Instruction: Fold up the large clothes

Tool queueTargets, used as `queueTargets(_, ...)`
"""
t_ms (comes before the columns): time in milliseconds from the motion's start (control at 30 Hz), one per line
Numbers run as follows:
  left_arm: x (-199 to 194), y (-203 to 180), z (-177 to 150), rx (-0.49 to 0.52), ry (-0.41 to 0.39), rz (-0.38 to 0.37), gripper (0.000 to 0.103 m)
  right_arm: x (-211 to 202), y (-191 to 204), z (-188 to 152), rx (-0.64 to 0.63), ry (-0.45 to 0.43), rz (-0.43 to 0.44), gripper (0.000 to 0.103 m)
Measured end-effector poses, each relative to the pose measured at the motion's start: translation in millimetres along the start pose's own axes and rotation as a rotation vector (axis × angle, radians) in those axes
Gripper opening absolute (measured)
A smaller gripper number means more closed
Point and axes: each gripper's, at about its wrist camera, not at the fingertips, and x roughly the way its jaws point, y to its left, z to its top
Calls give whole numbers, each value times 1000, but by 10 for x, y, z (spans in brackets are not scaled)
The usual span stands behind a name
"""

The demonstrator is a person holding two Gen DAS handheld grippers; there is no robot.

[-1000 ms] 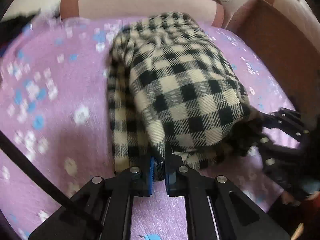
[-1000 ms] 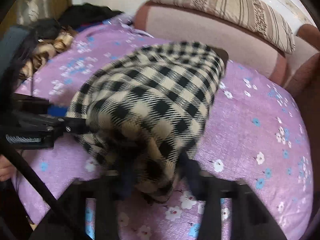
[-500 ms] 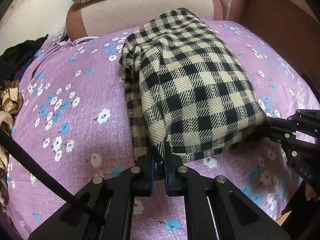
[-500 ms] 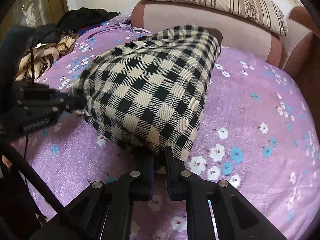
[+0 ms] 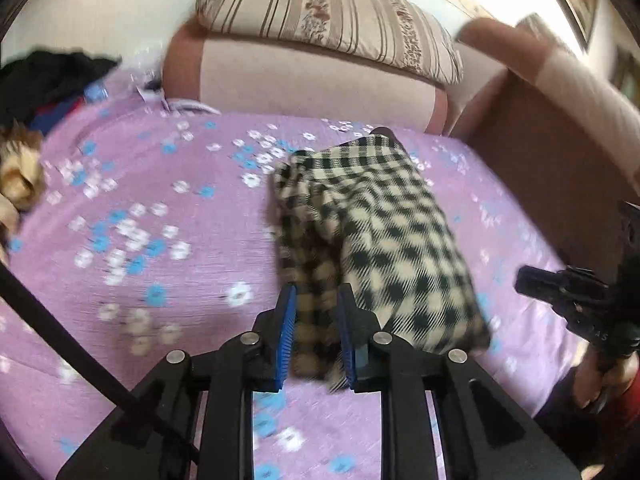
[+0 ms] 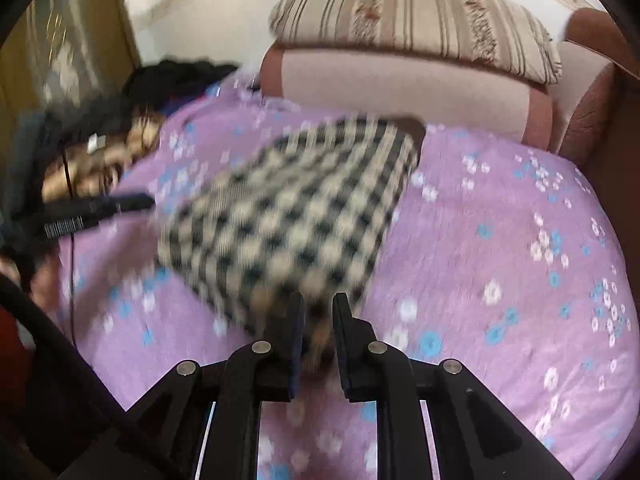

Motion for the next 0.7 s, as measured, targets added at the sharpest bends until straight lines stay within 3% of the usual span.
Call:
queueTargets(133, 378, -219, -57, 55, 89, 57, 19, 266, 32, 513, 16, -13, 39, 16)
queueTargets(200, 506, -294, -160, 92, 144, 110, 10, 548, 132, 795, 13, 22, 107, 16)
queueTargets(300, 645, -343, -311, 139, 195, 160, 6, 1078, 313, 1078, 22, 138, 242, 16)
queueTargets(367, 677, -353, -344, 161, 199, 179, 6, 1492, 449, 1206, 9, 229, 277, 16)
queueTargets(467, 705, -284, -341, 146, 202, 171, 6, 2130, 599, 1396, -52, 329, 196, 15)
queueTargets(600, 702, -198, -309, 138, 202, 177, 6, 2566, 467, 1720, -17, 316, 50, 15)
queueTargets(700, 683, -108, -264, 108, 213, 133, 6, 2616, 343, 1880, 30, 297, 54, 16)
